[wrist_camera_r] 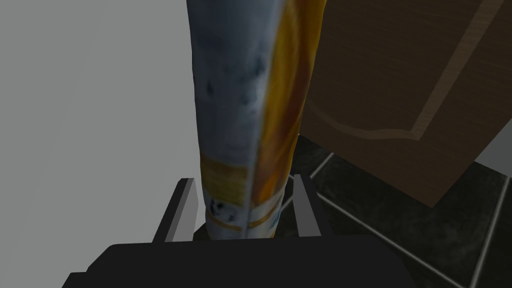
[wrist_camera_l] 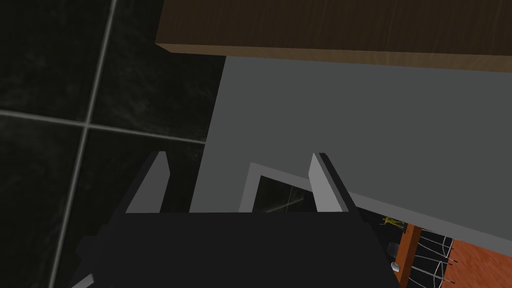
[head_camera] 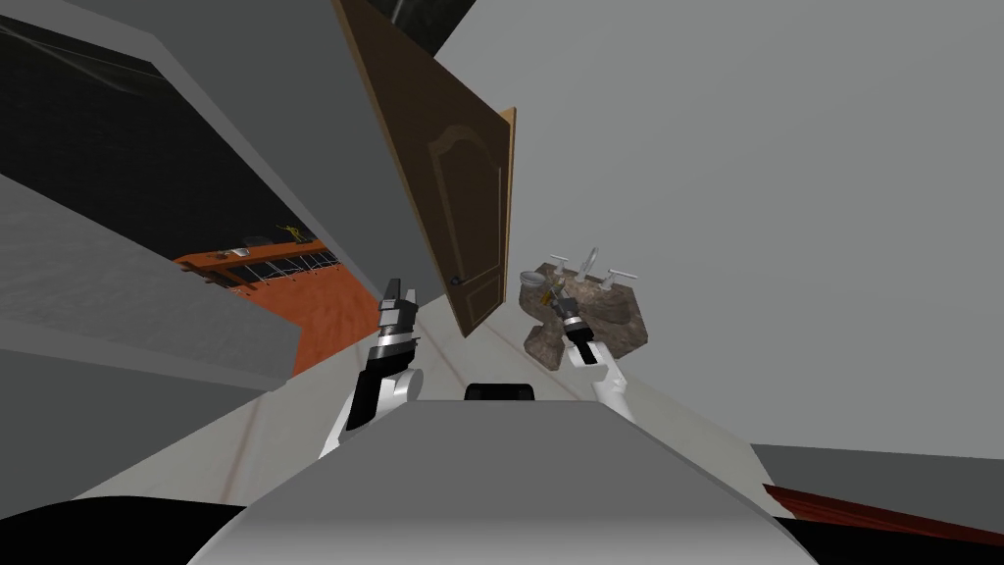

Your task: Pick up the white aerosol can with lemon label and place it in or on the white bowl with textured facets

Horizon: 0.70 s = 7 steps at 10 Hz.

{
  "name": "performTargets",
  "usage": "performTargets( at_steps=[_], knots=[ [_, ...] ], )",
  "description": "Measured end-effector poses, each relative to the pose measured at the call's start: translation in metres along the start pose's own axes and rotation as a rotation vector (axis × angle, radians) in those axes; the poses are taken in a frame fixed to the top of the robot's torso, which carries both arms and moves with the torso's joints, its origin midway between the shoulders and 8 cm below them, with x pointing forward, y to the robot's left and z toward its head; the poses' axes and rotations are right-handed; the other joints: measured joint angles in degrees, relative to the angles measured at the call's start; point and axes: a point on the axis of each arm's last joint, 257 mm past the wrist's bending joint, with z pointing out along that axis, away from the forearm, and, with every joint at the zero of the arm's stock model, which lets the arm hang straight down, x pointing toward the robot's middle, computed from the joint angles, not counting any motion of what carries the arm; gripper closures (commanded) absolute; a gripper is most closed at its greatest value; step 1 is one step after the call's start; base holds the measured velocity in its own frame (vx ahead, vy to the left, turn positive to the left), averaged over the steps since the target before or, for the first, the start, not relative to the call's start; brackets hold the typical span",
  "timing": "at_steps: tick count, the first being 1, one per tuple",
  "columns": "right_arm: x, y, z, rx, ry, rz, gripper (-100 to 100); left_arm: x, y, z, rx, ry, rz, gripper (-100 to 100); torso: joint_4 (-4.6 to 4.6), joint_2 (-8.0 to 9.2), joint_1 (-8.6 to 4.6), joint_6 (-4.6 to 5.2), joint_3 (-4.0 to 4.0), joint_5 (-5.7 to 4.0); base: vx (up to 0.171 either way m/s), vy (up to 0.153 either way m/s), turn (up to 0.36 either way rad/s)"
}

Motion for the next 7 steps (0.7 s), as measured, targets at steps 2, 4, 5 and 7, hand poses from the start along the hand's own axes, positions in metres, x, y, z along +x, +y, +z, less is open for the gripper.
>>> performTargets(
  at_steps=[2,4,5,7],
  knots=[
    [-0.012,0.0,0.008,-0.002,-0.005,0.002,100,0.0,0.0,0.0,0.0,0.0,0.0,0,0.01,-0.09,0.04,0.01,-0.04,0.02,-0.021,0.037,-0.017],
    [-0.023,-0.001,0.016,0.005,-0.005,0.001,100,0.0,0.0,0.0,0.0,0.0,0.0,0,0.01,-0.14,0.1,0.03,-0.06,0.04,-0.006,0.05,-0.01],
    [-0.028,-0.003,0.021,0.01,-0.005,0.0,100,0.0,0.0,0.0,0.0,0.0,0.0,0,0.01,-0.19,0.13,0.03,-0.08,0.06,0.011,0.056,-0.004],
    [-0.034,-0.007,0.027,0.026,0.001,-0.003,100,0.0,0.0,0.0,0.0,0.0,0.0,0,-0.01,-0.24,0.09,0.05,-0.11,0.05,0.014,0.035,0.0]
  ],
)
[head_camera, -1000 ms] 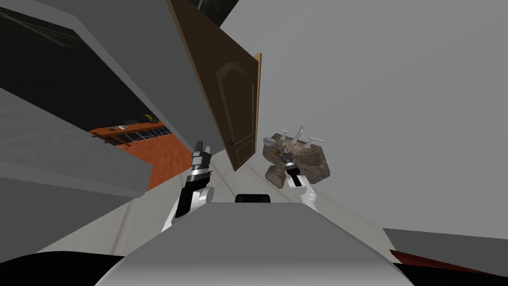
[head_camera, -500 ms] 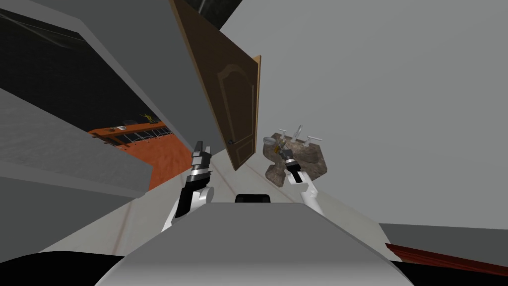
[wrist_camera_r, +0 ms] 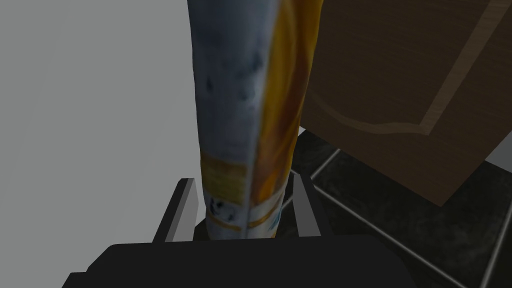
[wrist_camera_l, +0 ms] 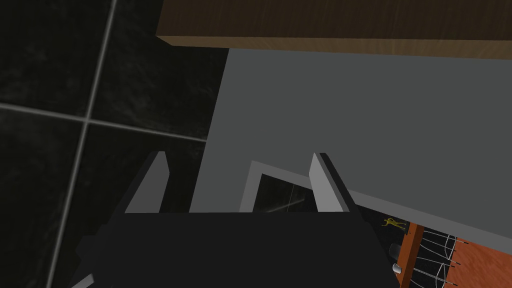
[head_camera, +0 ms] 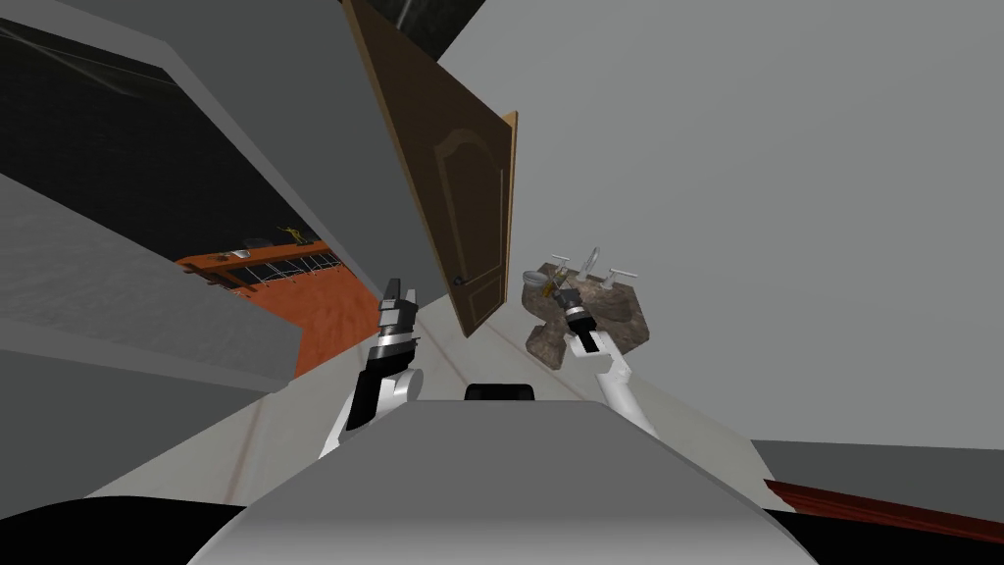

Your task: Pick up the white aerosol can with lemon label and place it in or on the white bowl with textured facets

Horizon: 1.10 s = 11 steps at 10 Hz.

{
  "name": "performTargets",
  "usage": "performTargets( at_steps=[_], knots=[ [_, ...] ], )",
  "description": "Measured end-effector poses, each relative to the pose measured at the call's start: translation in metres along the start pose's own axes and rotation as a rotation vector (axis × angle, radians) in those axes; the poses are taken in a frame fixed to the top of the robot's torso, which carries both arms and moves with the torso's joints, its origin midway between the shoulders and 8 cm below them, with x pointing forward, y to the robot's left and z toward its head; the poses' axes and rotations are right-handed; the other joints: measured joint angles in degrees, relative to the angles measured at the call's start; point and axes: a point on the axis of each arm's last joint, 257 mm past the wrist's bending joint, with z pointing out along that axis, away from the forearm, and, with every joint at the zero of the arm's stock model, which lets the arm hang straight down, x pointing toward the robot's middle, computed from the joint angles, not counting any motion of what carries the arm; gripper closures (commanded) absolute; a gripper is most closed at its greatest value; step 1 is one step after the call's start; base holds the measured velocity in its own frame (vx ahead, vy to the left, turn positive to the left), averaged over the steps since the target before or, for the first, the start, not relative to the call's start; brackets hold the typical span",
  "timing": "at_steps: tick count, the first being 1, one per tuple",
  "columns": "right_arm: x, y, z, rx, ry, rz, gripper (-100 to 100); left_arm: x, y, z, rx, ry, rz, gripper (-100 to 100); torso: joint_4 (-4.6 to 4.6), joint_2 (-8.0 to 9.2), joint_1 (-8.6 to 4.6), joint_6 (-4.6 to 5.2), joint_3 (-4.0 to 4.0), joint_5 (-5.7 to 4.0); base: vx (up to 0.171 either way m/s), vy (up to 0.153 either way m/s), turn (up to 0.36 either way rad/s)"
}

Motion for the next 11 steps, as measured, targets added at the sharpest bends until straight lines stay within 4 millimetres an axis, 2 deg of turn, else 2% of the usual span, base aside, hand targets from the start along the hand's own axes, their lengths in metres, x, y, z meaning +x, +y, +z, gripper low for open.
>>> performTargets(
  at_steps=[11],
  knots=[
    [-0.021,-0.039,0.023,0.143,0.046,-0.046,100,0.0,0.0,0.0,0.0,0.0,0.0,0,0.06,-0.09,0.15,0.03,-0.01,0.09,0.042,0.052,0.008]
  ],
)
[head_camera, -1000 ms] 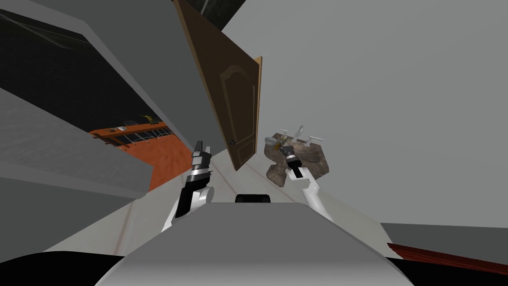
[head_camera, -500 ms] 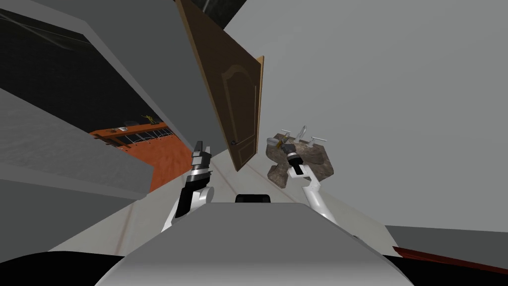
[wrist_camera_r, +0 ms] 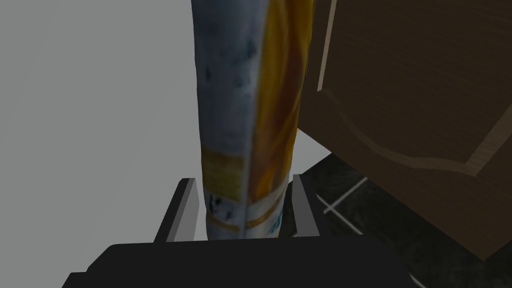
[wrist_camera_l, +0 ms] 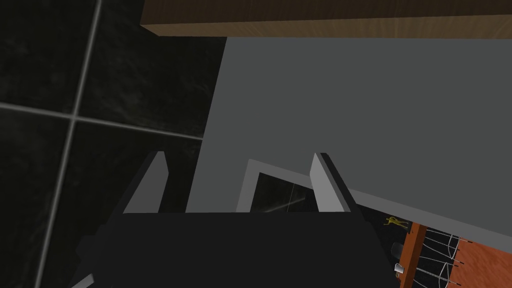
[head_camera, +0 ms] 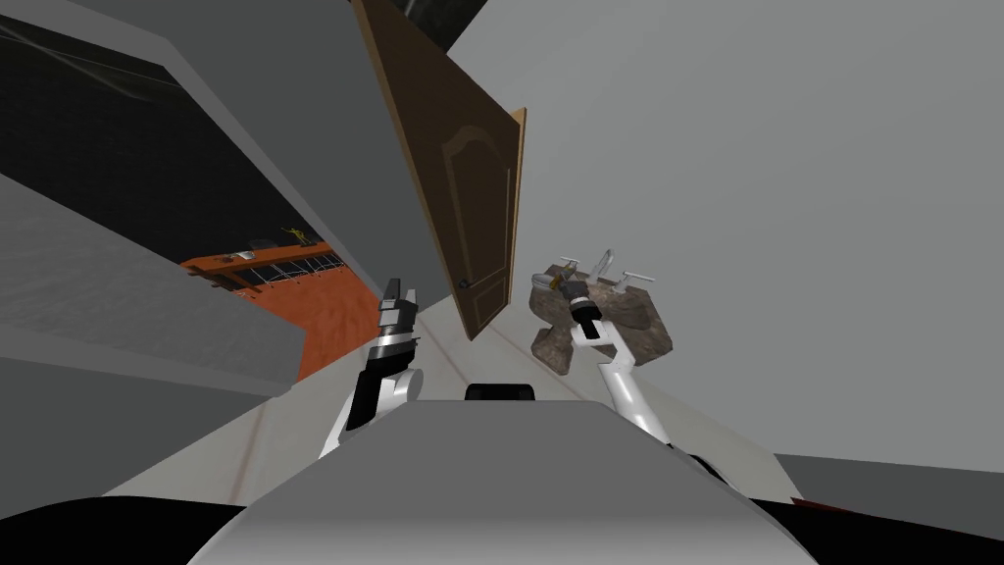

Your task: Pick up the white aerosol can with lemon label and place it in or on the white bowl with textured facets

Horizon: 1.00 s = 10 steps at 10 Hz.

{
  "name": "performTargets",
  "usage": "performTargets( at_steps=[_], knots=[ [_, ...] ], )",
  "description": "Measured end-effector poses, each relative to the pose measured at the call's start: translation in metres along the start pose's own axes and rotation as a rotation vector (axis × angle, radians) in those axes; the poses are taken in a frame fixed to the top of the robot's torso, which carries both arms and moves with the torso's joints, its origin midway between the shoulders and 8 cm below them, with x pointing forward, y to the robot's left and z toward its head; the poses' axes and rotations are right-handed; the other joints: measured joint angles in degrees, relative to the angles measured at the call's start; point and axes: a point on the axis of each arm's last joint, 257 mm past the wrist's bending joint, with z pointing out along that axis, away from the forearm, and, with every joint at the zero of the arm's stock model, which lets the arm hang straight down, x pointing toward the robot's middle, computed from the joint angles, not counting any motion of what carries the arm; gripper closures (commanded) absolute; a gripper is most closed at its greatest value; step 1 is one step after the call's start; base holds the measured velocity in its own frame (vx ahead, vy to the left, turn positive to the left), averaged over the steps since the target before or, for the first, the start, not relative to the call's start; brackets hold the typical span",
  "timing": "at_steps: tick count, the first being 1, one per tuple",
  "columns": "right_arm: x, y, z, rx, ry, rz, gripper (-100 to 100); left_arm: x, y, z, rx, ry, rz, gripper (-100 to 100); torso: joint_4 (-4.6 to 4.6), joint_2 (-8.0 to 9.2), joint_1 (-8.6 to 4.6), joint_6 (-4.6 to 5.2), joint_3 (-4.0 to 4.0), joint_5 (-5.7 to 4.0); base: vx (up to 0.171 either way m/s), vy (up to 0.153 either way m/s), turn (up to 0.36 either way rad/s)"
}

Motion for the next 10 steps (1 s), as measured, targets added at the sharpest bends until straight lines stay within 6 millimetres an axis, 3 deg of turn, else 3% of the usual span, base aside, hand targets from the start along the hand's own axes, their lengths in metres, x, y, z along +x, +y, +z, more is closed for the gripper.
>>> performTargets(
  at_steps=[10],
  knots=[
    [-0.006,-0.062,0.015,0.216,0.071,-0.053,100,0.0,0.0,0.0,0.0,0.0,0.0,0,0.09,0.03,-0.03,0.05,0.06,0.06,0.076,0.059,0.02]
  ],
)
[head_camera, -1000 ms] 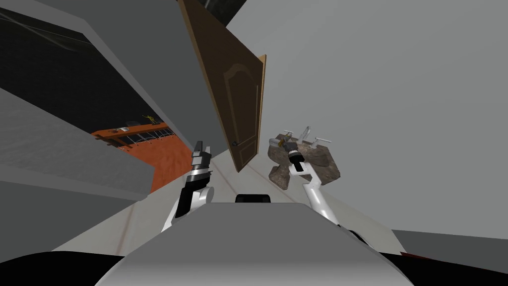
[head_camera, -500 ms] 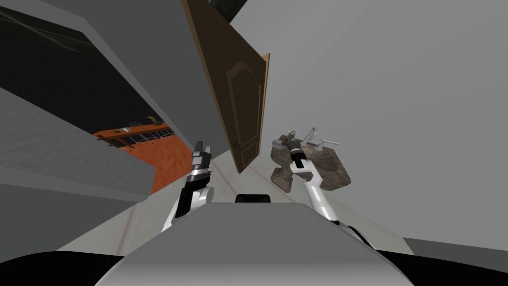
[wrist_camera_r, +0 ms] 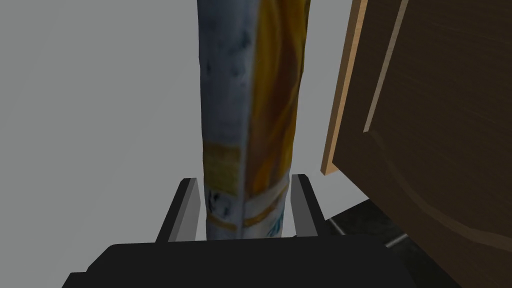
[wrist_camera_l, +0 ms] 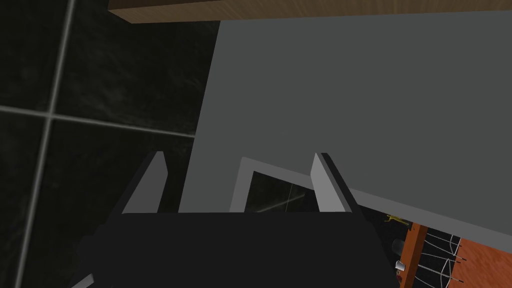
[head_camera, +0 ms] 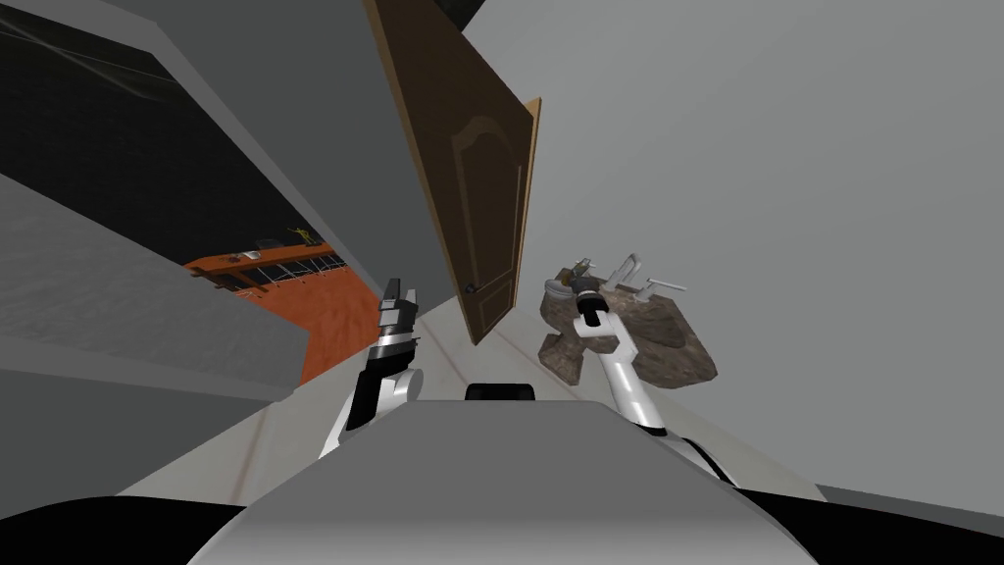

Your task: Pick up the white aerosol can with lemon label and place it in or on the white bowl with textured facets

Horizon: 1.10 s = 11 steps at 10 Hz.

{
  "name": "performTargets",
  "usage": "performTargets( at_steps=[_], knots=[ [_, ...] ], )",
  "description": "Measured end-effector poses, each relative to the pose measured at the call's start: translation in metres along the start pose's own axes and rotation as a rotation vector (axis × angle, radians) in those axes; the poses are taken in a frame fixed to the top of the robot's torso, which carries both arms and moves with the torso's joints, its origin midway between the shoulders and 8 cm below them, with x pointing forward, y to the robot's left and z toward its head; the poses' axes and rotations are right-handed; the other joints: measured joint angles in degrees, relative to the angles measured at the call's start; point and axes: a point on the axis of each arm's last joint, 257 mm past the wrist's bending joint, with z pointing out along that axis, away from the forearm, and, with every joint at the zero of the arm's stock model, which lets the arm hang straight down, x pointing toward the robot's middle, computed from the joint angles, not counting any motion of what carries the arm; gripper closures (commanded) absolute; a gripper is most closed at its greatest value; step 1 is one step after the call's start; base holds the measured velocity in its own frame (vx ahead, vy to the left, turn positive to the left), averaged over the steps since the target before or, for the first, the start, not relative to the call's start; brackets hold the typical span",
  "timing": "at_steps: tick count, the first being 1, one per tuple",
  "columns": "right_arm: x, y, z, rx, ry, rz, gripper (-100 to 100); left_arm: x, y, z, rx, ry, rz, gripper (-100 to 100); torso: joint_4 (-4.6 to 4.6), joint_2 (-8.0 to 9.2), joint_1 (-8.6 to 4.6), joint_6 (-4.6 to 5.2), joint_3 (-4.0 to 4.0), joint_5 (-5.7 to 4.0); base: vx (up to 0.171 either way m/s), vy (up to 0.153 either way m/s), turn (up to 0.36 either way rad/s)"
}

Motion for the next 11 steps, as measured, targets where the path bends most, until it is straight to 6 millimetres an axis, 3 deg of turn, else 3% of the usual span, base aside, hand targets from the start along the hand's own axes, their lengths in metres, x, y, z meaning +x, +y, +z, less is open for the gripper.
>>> performTargets(
  at_steps=[7,8,11],
  knots=[
    [0.014,-0.05,0.007,0.182,0.084,-0.024,100,0.0,0.0,0.0,0.0,0.0,0.0,0,0.04,0.04,0.14,0.03,0.04,0.05,0.086,0.066,0.019],
    [0.016,-0.052,0.007,0.187,0.089,-0.025,-100,0.0,0.0,0.0,0.0,0.0,0.0,0,0.09,0.2,0.06,0.03,0.13,0.06,0.008,0.005,0.0],
    [0.015,-0.051,0.007,0.187,0.089,-0.024,-100,0.0,0.0,0.0,0.0,0.0,0.0,0,0.15,0.42,-0.05,0.04,0.27,0.03,0.0,0.0,0.0]
  ],
)
